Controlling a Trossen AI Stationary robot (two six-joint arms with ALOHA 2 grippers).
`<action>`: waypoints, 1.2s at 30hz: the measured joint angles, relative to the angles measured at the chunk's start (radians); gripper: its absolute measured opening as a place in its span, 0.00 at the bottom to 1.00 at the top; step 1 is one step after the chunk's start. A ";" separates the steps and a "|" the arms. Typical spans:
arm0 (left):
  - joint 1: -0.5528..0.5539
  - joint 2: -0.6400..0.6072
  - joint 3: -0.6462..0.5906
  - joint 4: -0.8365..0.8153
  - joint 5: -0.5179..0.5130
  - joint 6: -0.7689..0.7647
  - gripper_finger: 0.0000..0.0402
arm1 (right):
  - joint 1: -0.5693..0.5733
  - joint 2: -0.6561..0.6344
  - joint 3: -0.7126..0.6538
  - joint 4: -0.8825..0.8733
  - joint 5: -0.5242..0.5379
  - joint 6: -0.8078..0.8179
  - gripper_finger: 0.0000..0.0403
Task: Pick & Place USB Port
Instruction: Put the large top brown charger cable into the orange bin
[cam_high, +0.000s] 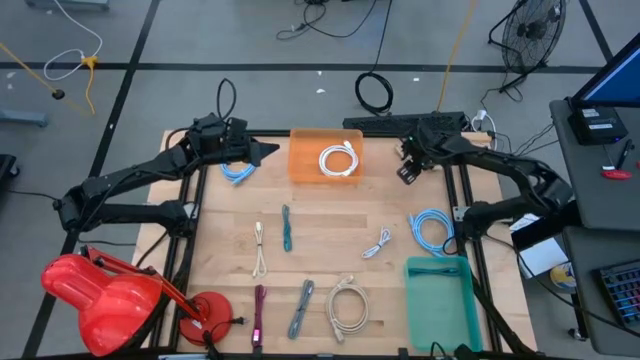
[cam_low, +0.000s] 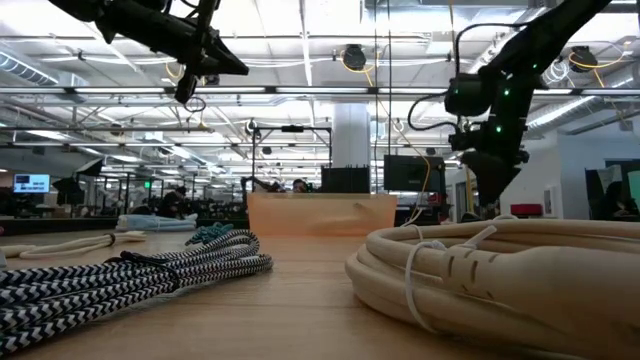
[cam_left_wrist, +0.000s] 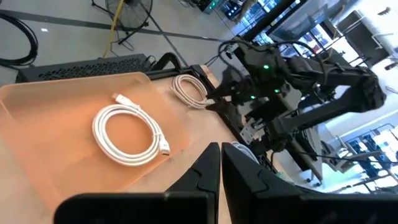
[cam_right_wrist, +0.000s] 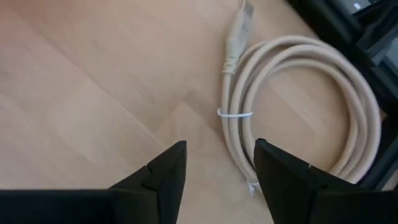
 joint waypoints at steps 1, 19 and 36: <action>0.000 0.000 0.000 0.000 0.003 -0.005 0.04 | 0.000 0.010 0.000 0.001 0.001 -0.015 0.45; -0.027 0.000 0.000 0.000 0.009 -0.016 0.04 | -0.093 0.139 0.000 0.007 0.004 -0.046 0.45; -0.085 0.000 0.000 0.001 -0.044 -0.016 0.04 | -0.116 0.240 -0.002 -0.027 -0.099 0.017 0.31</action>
